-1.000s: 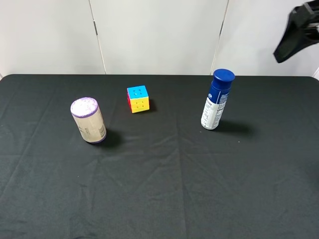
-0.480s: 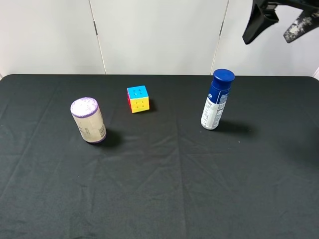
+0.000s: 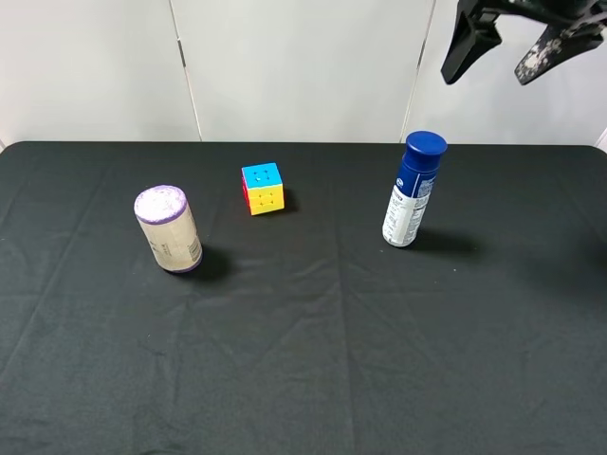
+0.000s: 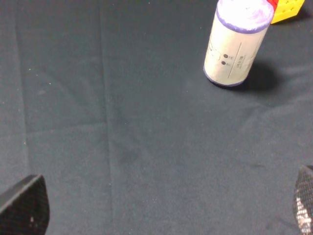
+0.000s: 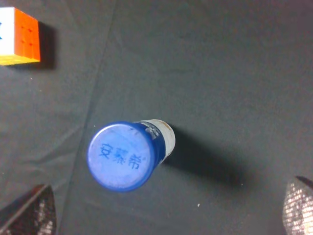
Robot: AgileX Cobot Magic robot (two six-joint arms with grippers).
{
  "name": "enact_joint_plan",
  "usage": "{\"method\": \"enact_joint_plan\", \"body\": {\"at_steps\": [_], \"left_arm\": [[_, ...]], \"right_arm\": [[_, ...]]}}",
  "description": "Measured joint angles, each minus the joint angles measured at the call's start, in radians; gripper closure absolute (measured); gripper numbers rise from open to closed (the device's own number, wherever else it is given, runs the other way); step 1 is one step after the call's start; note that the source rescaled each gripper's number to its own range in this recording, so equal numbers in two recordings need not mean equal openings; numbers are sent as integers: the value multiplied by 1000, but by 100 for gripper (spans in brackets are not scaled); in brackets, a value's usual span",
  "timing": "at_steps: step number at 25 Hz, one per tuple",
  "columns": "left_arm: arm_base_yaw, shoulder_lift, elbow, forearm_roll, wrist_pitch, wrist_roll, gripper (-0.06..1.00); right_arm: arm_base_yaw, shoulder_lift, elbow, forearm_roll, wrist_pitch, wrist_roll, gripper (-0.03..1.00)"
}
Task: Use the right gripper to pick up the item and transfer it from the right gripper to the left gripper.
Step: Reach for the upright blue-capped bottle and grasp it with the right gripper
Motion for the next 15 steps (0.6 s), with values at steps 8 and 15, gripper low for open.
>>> {"method": "enact_joint_plan", "body": {"at_steps": [8, 15], "left_arm": [[0, 0, 0, 0, 0, 0, -6], [0, 0, 0, 6, 0, 0, -6]], "right_arm": [[34, 80, -24, -16, -1, 1, -3], [92, 173, -34, -31, -2, 1, -3]]}}
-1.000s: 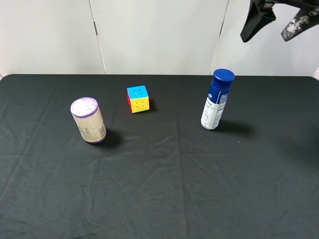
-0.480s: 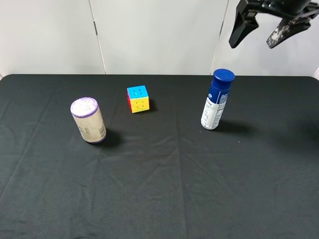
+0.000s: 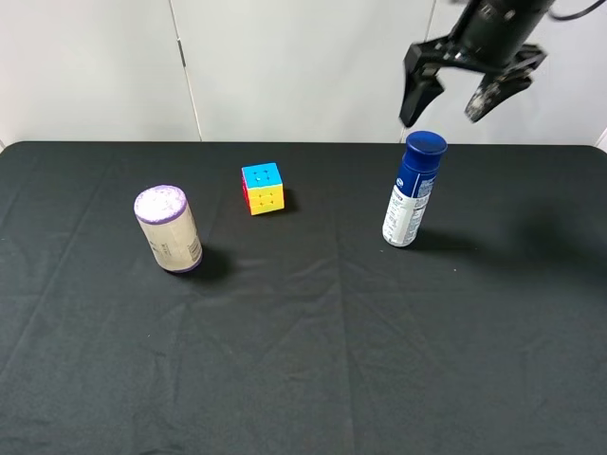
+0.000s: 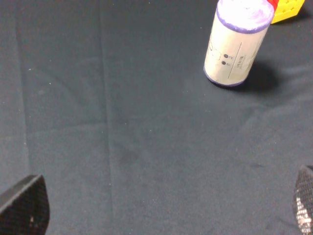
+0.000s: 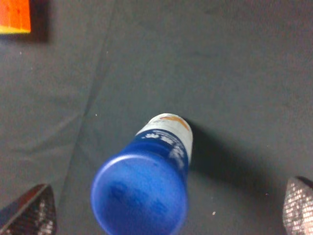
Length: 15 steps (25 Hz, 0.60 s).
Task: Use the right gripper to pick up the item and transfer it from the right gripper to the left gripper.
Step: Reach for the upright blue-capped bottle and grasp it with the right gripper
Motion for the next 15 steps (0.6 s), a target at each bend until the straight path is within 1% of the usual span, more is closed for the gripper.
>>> {"method": "enact_joint_plan", "body": {"at_steps": [5, 15], "left_arm": [[0, 0, 0, 0, 0, 0, -6], [0, 0, 0, 0, 0, 0, -6]], "right_arm": [[22, 47, -1, -23, -1, 0, -3], [22, 110, -1, -41, -1, 0, -3]]}}
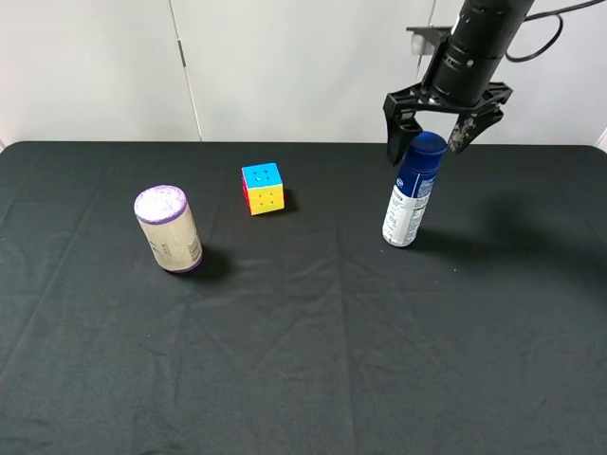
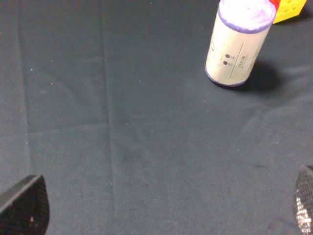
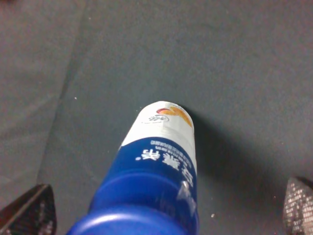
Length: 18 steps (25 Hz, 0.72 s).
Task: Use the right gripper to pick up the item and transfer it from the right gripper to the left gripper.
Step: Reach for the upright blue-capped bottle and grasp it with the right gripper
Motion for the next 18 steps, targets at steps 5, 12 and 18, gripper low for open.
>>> {"method": "enact_joint_plan", "body": {"at_steps": [5, 12, 18], "left_arm": [[0, 0, 0, 0, 0, 0, -6], [0, 0, 0, 0, 0, 0, -6], [0, 0, 0, 0, 0, 0, -6]], "right_arm": [[0, 9, 21, 0, 0, 0, -3], [16, 19, 27, -6, 1, 0, -3], [43, 32, 28, -27, 1, 0, -3]]}}
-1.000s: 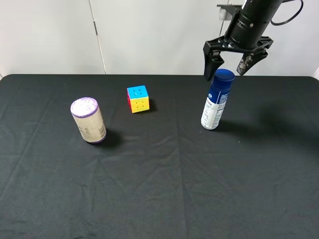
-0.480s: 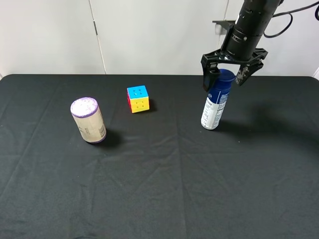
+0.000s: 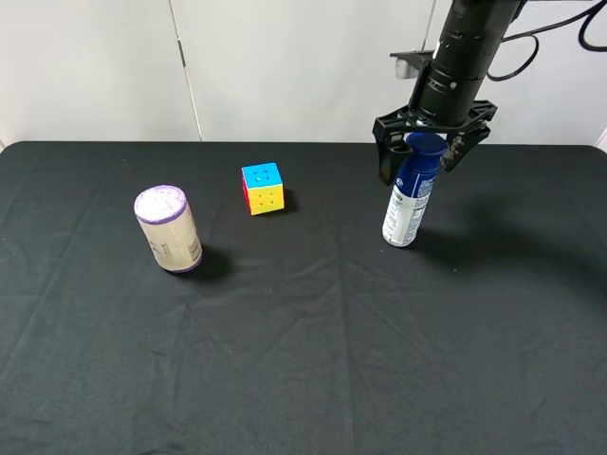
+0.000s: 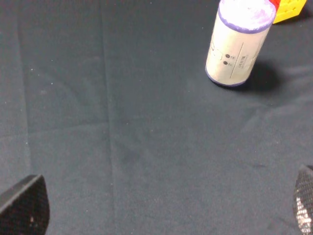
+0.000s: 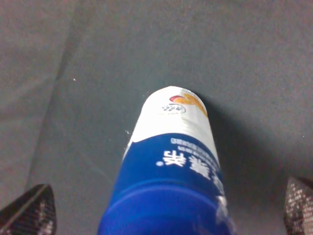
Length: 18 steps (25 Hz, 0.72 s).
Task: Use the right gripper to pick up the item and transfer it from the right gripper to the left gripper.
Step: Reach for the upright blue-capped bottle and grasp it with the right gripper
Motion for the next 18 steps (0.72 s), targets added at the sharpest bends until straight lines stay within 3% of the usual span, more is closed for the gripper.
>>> {"method": "enact_joint_plan", "body": {"at_steps": [11, 12, 13, 14, 15, 18], "left_arm": [[0, 0, 0, 0, 0, 0, -6], [0, 0, 0, 0, 0, 0, -6], [0, 0, 0, 0, 0, 0, -6], [0, 0, 0, 0, 0, 0, -6], [0, 0, 0, 0, 0, 0, -6], [0, 0, 0, 0, 0, 0, -6]], "right_arm": [[23, 11, 1, -50, -1, 26, -3], [23, 11, 1, -57, -1, 28, 4], [23, 11, 1, -62, -1, 30, 24], [23, 11, 1, -67, -1, 31, 51], [23, 11, 1, -65, -1, 33, 96], [23, 11, 1, -67, -1, 37, 97]]}}
